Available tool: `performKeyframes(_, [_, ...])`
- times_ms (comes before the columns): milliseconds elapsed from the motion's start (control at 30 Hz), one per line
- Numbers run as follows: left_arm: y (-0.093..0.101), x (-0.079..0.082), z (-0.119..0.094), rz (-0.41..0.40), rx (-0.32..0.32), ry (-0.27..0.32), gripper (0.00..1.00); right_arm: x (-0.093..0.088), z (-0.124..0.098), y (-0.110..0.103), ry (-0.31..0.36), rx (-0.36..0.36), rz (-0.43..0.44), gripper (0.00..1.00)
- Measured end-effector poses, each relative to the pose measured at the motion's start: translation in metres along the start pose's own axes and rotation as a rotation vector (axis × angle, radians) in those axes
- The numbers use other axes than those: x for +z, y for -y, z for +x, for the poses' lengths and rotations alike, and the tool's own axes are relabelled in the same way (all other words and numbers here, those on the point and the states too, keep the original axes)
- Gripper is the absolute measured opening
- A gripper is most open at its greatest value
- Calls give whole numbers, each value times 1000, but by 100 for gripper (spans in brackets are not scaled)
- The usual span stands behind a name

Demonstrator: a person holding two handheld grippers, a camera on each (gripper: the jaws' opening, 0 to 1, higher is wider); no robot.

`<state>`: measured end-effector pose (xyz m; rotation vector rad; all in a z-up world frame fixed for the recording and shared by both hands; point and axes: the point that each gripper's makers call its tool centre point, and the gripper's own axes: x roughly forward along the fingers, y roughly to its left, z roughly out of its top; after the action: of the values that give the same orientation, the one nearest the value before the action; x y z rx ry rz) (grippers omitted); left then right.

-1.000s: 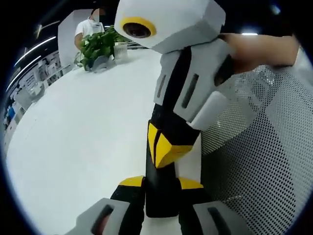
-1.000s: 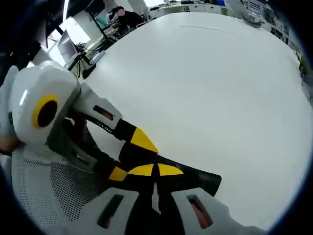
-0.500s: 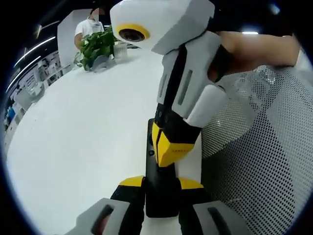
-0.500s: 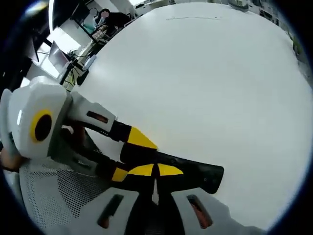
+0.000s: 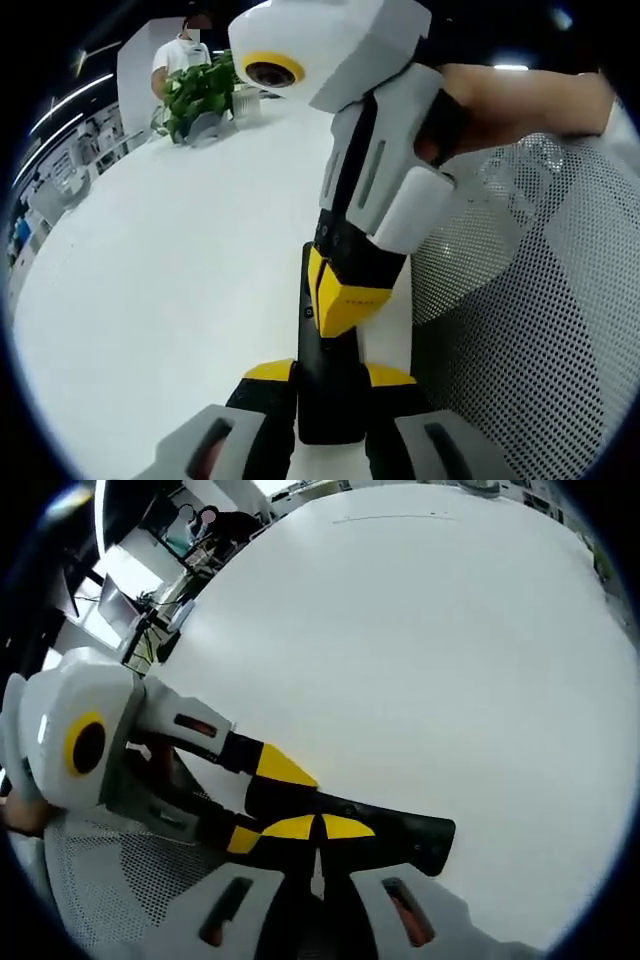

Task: Press the specified remote control buttons in sequence, fully releasing each button before pressing the next.

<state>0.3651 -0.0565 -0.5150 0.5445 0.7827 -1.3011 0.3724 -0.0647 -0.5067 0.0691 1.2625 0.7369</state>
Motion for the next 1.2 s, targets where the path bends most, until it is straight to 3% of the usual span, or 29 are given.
performKeyframes(300, [0, 0, 0, -3, -1, -1, 25, 0, 1, -1, 5, 15, 22, 0])
performKeyframes(467, [0, 0, 1, -4, 3, 4, 25, 0, 2, -2, 5, -23, -46, 0])
performKeyframes(733, [-1, 1, 0, -40, -2, 29, 25, 1, 3, 1, 14, -48, -65, 0])
performKeyframes(900, [-1, 1, 0, -36, 1, 30, 25, 1, 2, 2, 22, -18, -6, 0])
performKeyframes(1067, [0, 1, 0, -29, -1, 23, 25, -1, 2, -1, -13, 43, 126, 0])
performKeyframes(1200, [0, 1, 0, -26, -2, 20, 25, 5, 1, -5, 21, 69, 119, 0])
